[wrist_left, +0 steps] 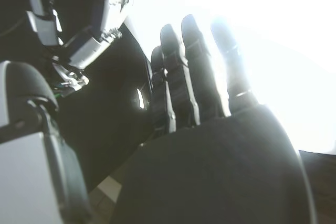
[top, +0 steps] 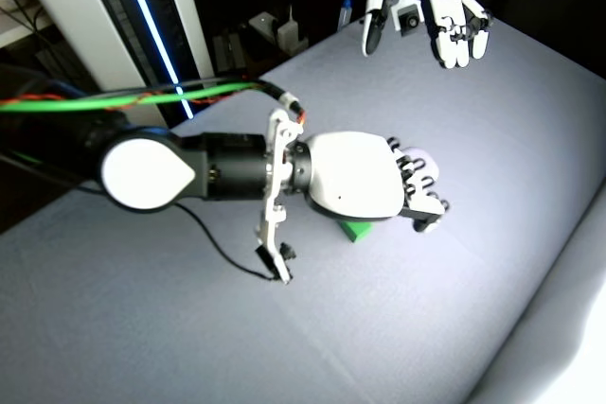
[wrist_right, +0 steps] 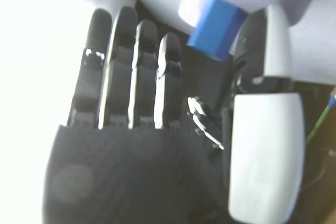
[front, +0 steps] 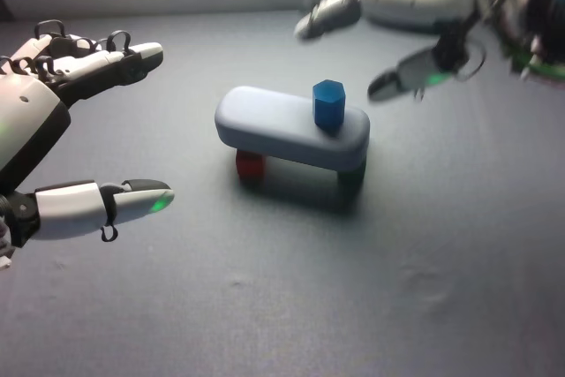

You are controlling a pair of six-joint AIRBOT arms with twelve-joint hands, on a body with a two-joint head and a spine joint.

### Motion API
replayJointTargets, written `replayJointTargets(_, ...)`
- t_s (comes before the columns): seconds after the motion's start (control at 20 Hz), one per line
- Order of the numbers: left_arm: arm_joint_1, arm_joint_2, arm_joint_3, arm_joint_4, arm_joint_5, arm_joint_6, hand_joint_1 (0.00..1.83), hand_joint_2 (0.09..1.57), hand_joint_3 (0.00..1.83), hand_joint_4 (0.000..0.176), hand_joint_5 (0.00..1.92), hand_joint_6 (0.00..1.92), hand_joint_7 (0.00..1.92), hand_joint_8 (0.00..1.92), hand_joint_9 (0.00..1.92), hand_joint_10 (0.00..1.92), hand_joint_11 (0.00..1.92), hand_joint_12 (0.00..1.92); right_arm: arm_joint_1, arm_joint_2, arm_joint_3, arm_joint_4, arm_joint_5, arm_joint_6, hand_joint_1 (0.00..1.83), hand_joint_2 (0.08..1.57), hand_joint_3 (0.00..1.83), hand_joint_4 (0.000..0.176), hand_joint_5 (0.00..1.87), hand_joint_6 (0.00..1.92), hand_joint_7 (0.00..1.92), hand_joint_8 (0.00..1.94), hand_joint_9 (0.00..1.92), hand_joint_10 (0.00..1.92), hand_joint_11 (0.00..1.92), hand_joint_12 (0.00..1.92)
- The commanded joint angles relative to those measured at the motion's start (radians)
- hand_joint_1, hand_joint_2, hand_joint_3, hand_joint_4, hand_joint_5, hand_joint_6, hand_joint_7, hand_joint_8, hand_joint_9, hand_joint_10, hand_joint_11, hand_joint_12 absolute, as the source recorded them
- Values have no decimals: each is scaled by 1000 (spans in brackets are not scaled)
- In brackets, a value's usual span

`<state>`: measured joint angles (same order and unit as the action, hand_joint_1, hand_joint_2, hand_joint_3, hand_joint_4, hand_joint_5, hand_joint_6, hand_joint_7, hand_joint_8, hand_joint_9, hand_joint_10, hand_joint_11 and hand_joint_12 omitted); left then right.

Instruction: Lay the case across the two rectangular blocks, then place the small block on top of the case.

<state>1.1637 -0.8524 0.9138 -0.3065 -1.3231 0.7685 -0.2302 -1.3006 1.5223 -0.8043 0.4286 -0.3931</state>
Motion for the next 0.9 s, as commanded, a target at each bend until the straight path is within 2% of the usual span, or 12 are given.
replayJointTargets(0.0, -7, -6, 0, 8, -128, -5, 785, 934, 1, 0, 380, 1, 498, 1, 440, 1, 0, 714, 14, 7, -8, 27, 81, -11, 1063, 962, 0, 9, 536, 3, 594, 9, 593, 118, 167, 1309)
replayJointTargets(0.15, -4, -4, -4, 7, -133, -5, 798, 928, 0, 0, 389, 1, 500, 0, 426, 3, 0, 715, 43, 50, -40, 26, 80, -37, 1029, 951, 0, 16, 533, 0, 612, 8, 632, 147, 187, 1361)
replayJointTargets(0.25, 1, 0, -8, 4, -147, -6, 814, 929, 0, 0, 382, 0, 483, 0, 431, 5, 0, 693, 52, 99, -80, 26, 88, -52, 964, 968, 3, 35, 521, 0, 616, 6, 615, 133, 135, 1387)
replayJointTargets(0.35, 3, 2, -10, 3, -157, -7, 830, 924, 0, 0, 382, 1, 493, 3, 454, 9, 0, 733, 53, 160, -122, 69, 126, -69, 916, 994, 2, 21, 512, 0, 587, 1, 573, 92, 87, 1335)
replayJointTargets(0.45, 7, 5, -14, 1, -167, -7, 819, 927, 0, 4, 363, 0, 444, 0, 438, 1, 0, 722, 47, 217, -150, 121, 171, -78, 849, 1022, 2, 20, 480, 0, 568, 0, 564, 52, 108, 1224)
replayJointTargets(0.5, 12, 11, -19, -1, -180, -7, 827, 923, 0, 11, 347, 0, 448, 3, 437, 0, 4, 720, 19, 251, -172, 163, 212, -78, 821, 1032, 1, 11, 469, 0, 546, 0, 544, 28, 90, 1179)
replayJointTargets(0.55, 15, 14, -22, -1, -193, -9, 827, 930, 1, 0, 344, 0, 454, 5, 447, 4, 11, 726, -10, 272, -186, 207, 255, -80, 816, 1034, 1, 8, 471, 2, 540, 0, 539, 22, 81, 1168)
replayJointTargets(0.6, 20, 18, -24, -2, -207, -11, 825, 942, 4, 10, 329, 0, 438, 1, 400, 0, 1, 708, -42, 292, -200, 252, 299, -84, 831, 1065, 3, 0, 475, 1, 542, 0, 548, 17, 118, 1122)
replayJointTargets(0.7, 27, 29, -29, -2, -243, -12, 826, 951, 7, 14, 330, 1, 437, 1, 388, 0, 0, 704, -138, 333, -232, 372, 425, -96, 804, 1087, 2, 0, 478, 1, 546, 1, 556, 12, 125, 1080)
replayJointTargets(0.75, 27, 32, -31, -2, -259, -13, 757, 1019, 23, 39, 266, 0, 355, 0, 336, 0, 0, 616, -178, 351, -247, 418, 477, -99, 730, 1126, 4, 0, 490, 2, 543, 1, 553, 6, 110, 1082)
replayJointTargets(0.8, 28, 36, -31, -2, -286, -13, 662, 1050, 22, 41, 231, 0, 334, 0, 341, 2, 0, 656, -248, 372, -276, 499, 571, -105, 682, 1176, 5, 3, 483, 0, 521, 0, 542, 1, 83, 1143)
replayJointTargets(0.85, 28, 38, -30, -2, -297, -13, 640, 1078, 17, 23, 220, 0, 290, 0, 325, 0, 0, 690, -283, 381, -289, 537, 622, -109, 645, 1198, 9, 9, 481, 0, 519, 0, 539, 0, 82, 1150)
